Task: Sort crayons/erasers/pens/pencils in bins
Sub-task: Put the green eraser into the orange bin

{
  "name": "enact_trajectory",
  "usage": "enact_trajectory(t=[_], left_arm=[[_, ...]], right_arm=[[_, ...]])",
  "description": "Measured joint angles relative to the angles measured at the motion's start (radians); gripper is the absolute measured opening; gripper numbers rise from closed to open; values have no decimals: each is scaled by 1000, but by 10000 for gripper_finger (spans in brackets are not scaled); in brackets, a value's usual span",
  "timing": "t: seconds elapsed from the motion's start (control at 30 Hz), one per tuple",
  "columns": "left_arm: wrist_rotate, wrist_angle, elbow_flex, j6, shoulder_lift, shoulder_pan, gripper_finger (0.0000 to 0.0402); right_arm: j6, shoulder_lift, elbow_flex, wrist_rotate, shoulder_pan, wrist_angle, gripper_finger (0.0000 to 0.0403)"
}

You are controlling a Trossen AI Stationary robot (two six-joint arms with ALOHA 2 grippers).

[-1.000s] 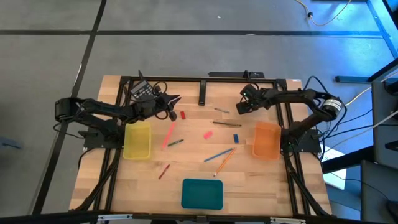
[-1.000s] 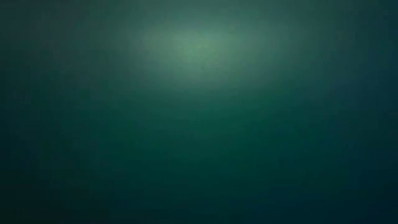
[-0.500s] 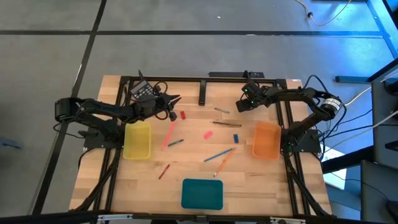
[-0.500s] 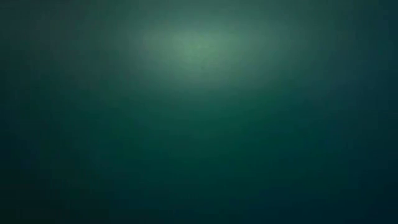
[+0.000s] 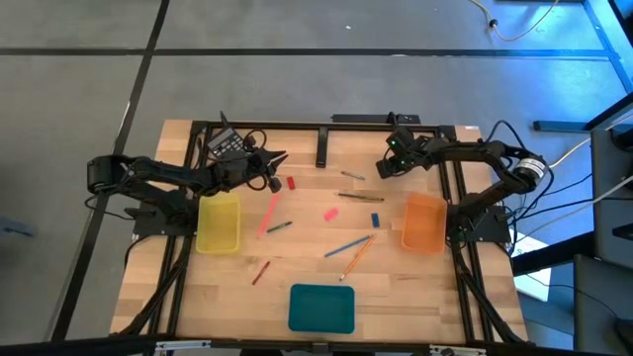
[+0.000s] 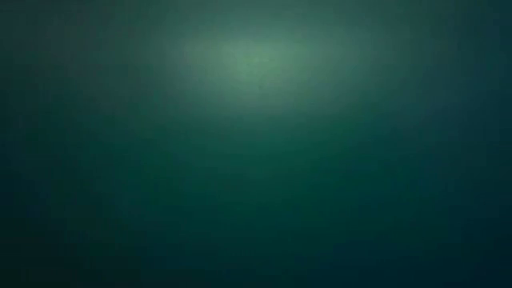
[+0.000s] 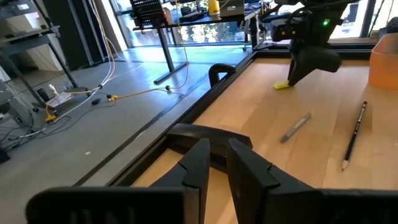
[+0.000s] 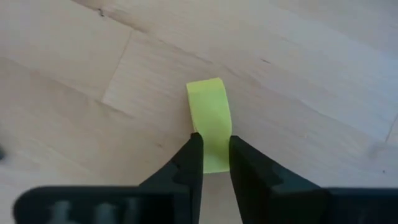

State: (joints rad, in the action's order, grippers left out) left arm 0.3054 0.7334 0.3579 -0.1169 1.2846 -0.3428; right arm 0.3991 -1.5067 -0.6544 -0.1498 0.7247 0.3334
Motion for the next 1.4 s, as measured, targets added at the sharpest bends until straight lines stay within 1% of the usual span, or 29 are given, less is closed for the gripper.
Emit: enact_trajectory(t=[0.17, 0.33, 0.43, 0.6, 0.8, 0.87, 0.97, 1.03, 1.23, 1.4], left_arm=[[0, 0, 0, 1, 0, 1, 46], [0, 0, 0, 1, 0, 1, 48], [0, 0, 0, 1, 0, 1, 45], [-8, -15, -1, 2, 0, 1, 46], [-8, -18, -1, 2, 0, 1, 44], [-8, -18, -1, 2, 0, 1, 42], [-8, -18, -1, 4, 0, 1, 42], [-8, -19, -1, 8, 0, 1, 41], [-8, -19, -1, 10, 0, 1, 41], [-8, -19, -1, 11, 0, 2, 41]], right_arm=[[-16, 2, -32, 31, -2, 52, 75], [-40, 3, -123, 41, -14, 198, 75], [-55, 4, -189, 39, -42, 285, 75], [-64, 5, -288, 39, -97, 380, 76], [-31, 10, -368, 38, -188, 562, 76], [2, 24, -376, 28, -230, 626, 76], [75, 63, -375, -19, -298, 695, 76], [132, 93, -372, -32, -341, 741, 76], [329, 189, -372, -30, -490, 902, 76], [483, 244, -371, 6, -600, 1031, 76]])
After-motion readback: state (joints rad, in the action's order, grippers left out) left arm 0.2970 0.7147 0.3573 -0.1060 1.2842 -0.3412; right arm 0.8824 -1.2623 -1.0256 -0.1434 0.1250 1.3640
